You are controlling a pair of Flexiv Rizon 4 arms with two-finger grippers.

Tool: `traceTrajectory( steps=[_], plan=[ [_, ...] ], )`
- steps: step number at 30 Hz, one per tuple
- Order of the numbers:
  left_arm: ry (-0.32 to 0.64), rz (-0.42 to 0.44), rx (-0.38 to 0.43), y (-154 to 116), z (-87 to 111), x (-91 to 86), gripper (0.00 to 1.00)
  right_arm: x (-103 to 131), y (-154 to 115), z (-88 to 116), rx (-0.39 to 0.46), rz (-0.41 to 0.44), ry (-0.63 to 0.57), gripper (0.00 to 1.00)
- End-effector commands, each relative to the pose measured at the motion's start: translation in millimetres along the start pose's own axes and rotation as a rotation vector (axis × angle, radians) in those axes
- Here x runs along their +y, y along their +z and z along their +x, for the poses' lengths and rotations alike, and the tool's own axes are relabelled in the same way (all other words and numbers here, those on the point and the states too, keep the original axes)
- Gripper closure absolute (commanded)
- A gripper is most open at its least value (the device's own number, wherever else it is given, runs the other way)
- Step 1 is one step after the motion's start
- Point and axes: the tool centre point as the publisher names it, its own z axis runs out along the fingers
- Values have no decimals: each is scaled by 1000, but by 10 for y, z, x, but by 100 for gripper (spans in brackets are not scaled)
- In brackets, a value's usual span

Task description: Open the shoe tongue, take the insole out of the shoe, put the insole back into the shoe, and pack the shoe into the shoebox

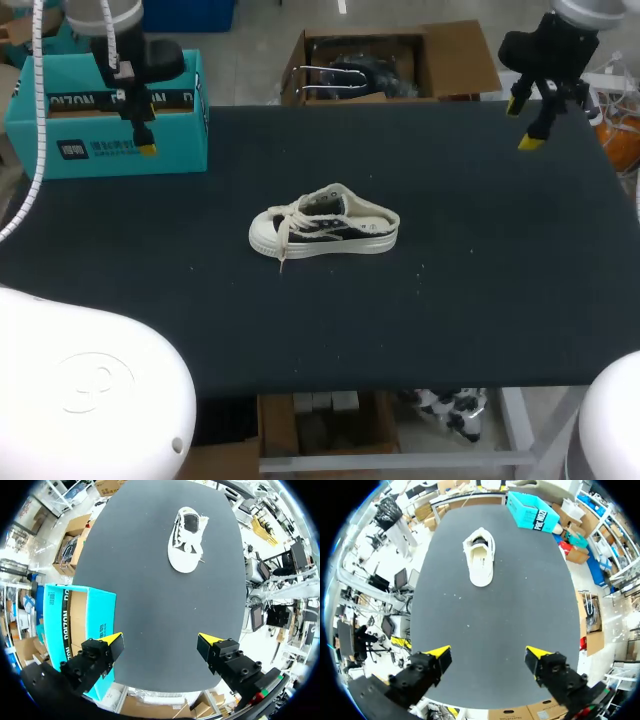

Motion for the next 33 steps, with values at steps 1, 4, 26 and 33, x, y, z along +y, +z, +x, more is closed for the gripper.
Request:
traceTrajectory(
  steps=[1, 4, 26, 33],
  plan=[
    [-198, -42, -44, 69, 138, -197, 0, 67, 252, 104, -32, -73, 15, 0],
    [-313, 42, -13, 86, 181, -271, 0, 182, 413, 137, -14, -135, 23, 0],
    [-467, 33, -80, 261, 404, -504, 0, 513, 852, 233, -44, -326, 73, 0],
    [-789, -48, -43, 305, 718, -999, 0, 682, 1052, 300, -58, -403, 99, 0]
  ],
)
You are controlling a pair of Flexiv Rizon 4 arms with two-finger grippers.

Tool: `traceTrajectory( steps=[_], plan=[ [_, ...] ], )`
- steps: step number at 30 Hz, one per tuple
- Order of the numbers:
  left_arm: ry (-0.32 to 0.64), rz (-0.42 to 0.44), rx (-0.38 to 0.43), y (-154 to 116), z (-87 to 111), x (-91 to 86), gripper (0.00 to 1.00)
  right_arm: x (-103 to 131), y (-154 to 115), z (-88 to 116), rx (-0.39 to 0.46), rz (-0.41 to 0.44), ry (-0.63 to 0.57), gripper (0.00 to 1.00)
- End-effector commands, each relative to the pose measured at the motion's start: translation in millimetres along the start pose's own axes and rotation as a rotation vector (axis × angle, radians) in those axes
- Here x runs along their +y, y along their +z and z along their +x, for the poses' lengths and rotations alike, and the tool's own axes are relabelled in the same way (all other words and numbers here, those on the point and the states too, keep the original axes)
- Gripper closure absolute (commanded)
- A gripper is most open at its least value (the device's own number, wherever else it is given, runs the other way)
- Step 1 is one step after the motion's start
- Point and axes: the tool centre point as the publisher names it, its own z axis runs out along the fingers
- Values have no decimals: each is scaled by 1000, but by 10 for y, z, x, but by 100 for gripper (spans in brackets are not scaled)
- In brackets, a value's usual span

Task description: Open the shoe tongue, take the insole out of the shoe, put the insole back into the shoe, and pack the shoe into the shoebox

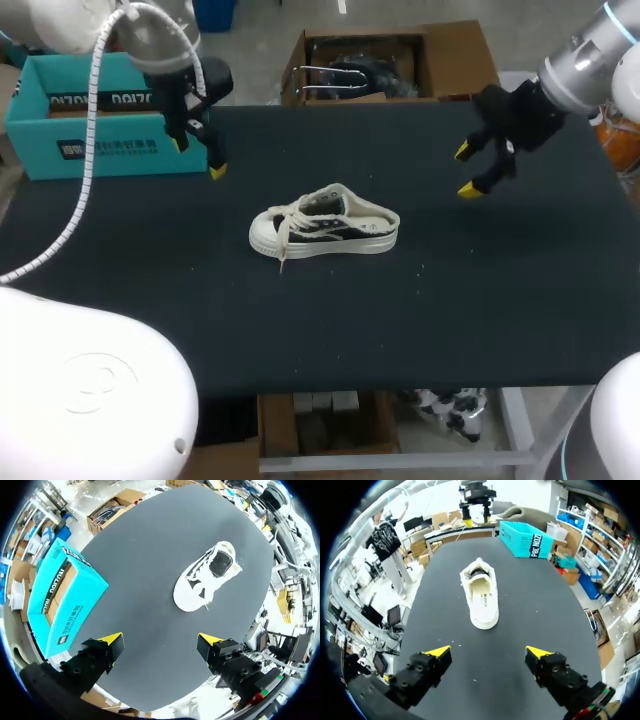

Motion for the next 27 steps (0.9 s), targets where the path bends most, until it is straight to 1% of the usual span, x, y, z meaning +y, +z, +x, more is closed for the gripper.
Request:
traceTrajectory(
  steps=[1, 2, 3, 4, 5, 6, 7, 8, 9, 10, 11, 12, 13, 15, 18, 23, 27],
  plan=[
    [-274, -130, -29, 57, 306, -210, 0, -5, 215, 71, -15, -61, -20, 0],
    [-269, -106, -42, 64, 392, -216, 0, 3, 268, 91, -18, -73, -11, 0],
    [-296, -118, -25, 67, 436, -223, 0, 5, 300, 98, -20, -79, 2, 0],
    [-386, -135, -60, 78, 522, -272, 0, 0, 364, 100, -9, -106, 8, 0],
    [-387, -126, -72, 80, 600, -280, 0, -7, 411, 101, -20, -117, 23, 0],
    [-444, -135, -64, 72, 648, -295, 0, -14, 464, 99, -9, -132, 28, 0],
    [-492, -132, -90, 62, 690, -307, 0, -29, 512, 84, -2, -138, 49, 0],
    [-515, -130, -83, 57, 732, -319, 0, -34, 563, 80, -5, -138, 46, 0],
    [-536, -131, -54, 52, 756, -326, 0, -36, 615, 79, 8, -160, 45, 0],
    [-559, -129, -45, 55, 781, -347, 0, -43, 666, 74, 9, -171, 60, 0],
    [-566, -132, -43, 69, 811, -371, 0, -42, 722, 73, 11, -173, 47, 0],
    [-588, -136, -31, 83, 832, -395, 0, -37, 774, 74, 15, -195, 38, 0],
    [-600, -142, -47, 104, 858, -421, 0, -32, 824, 74, 14, -203, 41, 0],
    [-589, -152, -17, 131, 913, -461, 0, -25, 924, 67, 18, -231, 14, 0],
    [-579, -160, -9, 155, 1007, -509, 0, -11, 1073, 33, 21, -257, 8, 0],
    [-585, -158, -14, 185, 1150, -533, 0, 46, 1259, -14, 27, -307, 6, 0],
    [-577, -154, -11, 230, 1223, -546, 0, 86, 1382, -15, 44, -319, 14, 0]
  ],
)
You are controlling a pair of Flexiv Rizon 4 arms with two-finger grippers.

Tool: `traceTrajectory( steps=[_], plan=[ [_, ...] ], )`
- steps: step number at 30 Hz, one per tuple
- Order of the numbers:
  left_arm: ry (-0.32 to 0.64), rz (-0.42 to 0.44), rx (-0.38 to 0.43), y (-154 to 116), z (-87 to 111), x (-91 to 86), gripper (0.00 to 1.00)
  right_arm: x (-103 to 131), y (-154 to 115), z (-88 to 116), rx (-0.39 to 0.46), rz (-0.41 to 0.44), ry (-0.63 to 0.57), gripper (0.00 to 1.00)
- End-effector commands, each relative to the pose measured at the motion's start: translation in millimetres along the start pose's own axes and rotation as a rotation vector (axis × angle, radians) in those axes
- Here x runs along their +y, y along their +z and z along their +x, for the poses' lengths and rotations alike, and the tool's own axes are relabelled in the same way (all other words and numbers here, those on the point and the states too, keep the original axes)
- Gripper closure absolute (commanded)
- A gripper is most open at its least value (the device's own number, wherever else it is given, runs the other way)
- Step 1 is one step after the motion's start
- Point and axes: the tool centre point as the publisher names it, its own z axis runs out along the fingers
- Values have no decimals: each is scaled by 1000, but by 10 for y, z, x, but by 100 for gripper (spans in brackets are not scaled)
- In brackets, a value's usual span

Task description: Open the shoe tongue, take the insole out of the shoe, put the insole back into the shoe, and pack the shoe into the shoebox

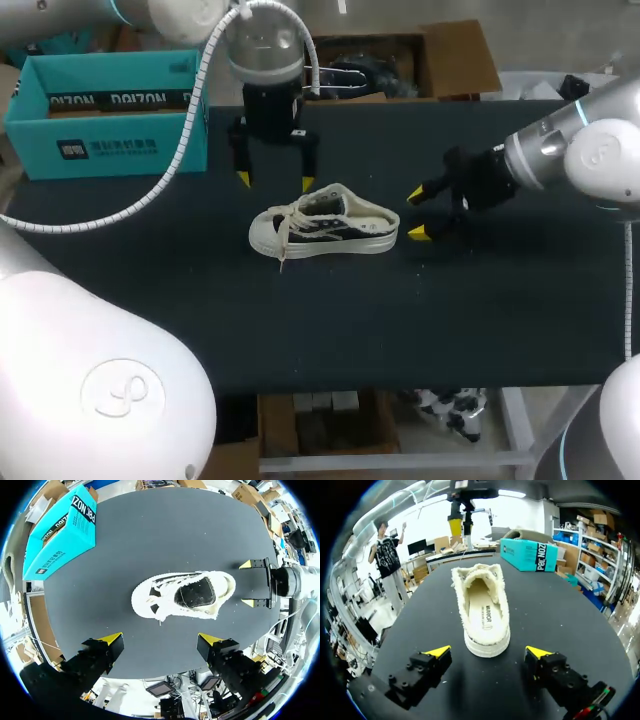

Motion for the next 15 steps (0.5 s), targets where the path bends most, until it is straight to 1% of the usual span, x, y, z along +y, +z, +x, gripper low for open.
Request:
traceTrajectory(
  steps=[1, 10, 15],
  plan=[
    [5, -1, -17, 58, 93, 0, 0, -26, 175, -68, 19, -18, 3, 0],
    [-1, -23, -17, 174, 144, -20, 0, -28, 471, -15, 45, -69, 7, 0],
    [13, -28, -27, 220, 172, -24, 0, -13, 562, 13, 29, -90, -1, 0]
  ],
)
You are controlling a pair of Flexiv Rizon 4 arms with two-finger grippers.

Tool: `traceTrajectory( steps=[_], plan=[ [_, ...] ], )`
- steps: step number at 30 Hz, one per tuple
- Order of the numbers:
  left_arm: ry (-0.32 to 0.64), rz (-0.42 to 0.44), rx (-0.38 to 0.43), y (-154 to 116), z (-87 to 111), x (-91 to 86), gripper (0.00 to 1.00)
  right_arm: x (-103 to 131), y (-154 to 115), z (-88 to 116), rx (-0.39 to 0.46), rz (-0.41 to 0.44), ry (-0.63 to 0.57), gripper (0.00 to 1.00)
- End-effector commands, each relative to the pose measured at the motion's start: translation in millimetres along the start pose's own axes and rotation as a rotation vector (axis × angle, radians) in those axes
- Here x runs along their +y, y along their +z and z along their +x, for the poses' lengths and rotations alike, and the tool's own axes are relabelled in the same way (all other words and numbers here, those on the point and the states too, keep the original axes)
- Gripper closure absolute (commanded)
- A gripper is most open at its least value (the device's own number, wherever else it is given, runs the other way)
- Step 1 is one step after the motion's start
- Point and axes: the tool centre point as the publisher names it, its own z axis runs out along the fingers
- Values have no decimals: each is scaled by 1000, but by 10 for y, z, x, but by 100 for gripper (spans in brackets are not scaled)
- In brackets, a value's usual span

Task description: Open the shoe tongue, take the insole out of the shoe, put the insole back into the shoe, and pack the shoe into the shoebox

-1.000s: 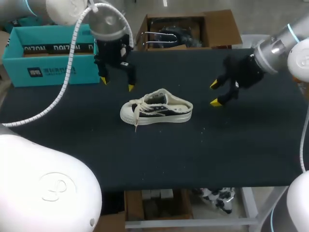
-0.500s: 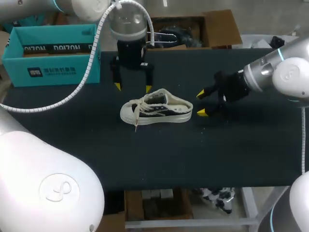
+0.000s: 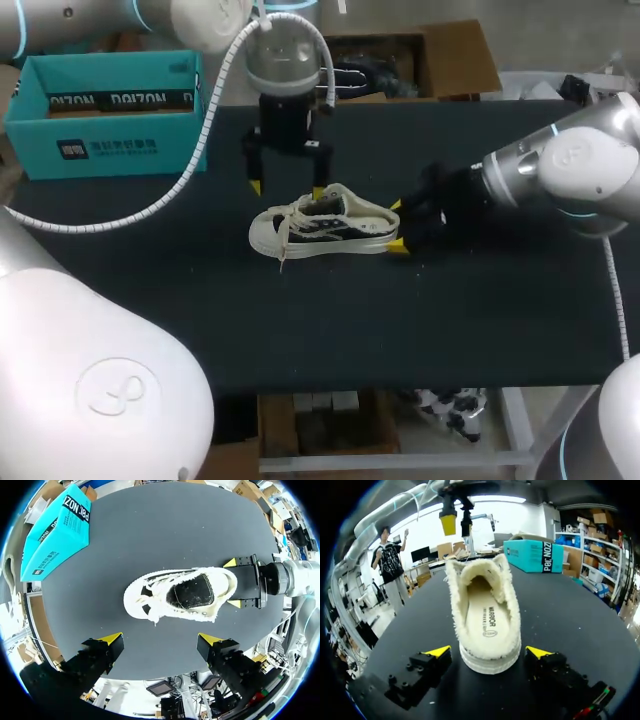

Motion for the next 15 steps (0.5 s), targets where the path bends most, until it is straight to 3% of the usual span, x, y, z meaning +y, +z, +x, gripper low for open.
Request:
traceTrajectory(
  steps=[1, 15],
  plan=[
    [5, -9, -8, 40, 39, -25, 0, -13, 94, -11, -11, -18, -7, 0],
    [10, -18, 1, 104, 16, -9, 0, 138, 272, 15, -2, -56, -33, 0]
  ],
)
